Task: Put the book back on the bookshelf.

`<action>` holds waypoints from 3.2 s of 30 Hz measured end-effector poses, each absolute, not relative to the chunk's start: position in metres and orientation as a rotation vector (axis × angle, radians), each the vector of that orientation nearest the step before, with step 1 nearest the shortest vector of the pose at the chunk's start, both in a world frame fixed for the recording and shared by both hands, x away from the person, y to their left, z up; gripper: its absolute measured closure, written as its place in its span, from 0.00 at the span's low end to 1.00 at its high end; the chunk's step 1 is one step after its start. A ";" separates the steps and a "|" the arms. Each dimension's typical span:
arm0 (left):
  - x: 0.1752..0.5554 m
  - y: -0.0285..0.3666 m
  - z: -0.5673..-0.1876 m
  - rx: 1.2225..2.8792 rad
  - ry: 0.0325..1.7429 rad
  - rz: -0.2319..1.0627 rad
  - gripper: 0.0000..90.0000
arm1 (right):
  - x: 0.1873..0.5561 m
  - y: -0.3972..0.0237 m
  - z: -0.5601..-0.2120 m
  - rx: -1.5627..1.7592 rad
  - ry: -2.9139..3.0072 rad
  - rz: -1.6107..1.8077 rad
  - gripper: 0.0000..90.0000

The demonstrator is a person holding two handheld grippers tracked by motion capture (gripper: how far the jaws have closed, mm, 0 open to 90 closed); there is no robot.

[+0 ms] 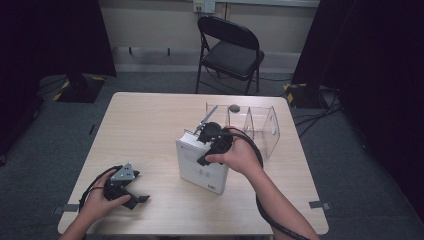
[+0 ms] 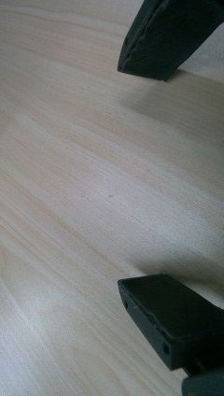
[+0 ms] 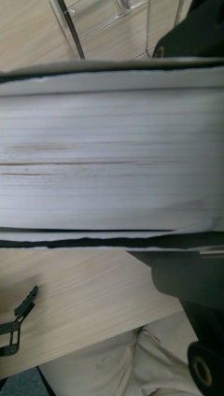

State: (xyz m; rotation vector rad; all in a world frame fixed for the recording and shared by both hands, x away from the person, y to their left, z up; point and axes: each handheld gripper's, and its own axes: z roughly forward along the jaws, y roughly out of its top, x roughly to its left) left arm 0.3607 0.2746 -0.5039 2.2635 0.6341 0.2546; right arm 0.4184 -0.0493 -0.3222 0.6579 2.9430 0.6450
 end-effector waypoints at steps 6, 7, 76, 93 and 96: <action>0.361 0.275 -0.504 2.264 0.633 0.254 0.00 | 0.418 -0.047 -0.323 0.660 2.947 0.601 0.56; 0.361 0.275 -0.504 2.264 0.633 0.254 0.00 | 0.417 -0.046 -0.323 0.662 2.944 0.597 0.57; 0.361 0.275 -0.503 2.270 0.635 0.261 0.00 | 0.405 -0.136 -0.295 0.933 2.836 0.613 0.58; 0.362 0.274 -0.503 2.273 0.641 0.266 0.00 | 0.398 -0.164 -0.291 0.993 2.807 0.600 0.58; 0.362 0.274 -0.503 2.273 0.641 0.265 0.00 | 0.398 -0.168 -0.291 1.006 2.801 0.594 0.58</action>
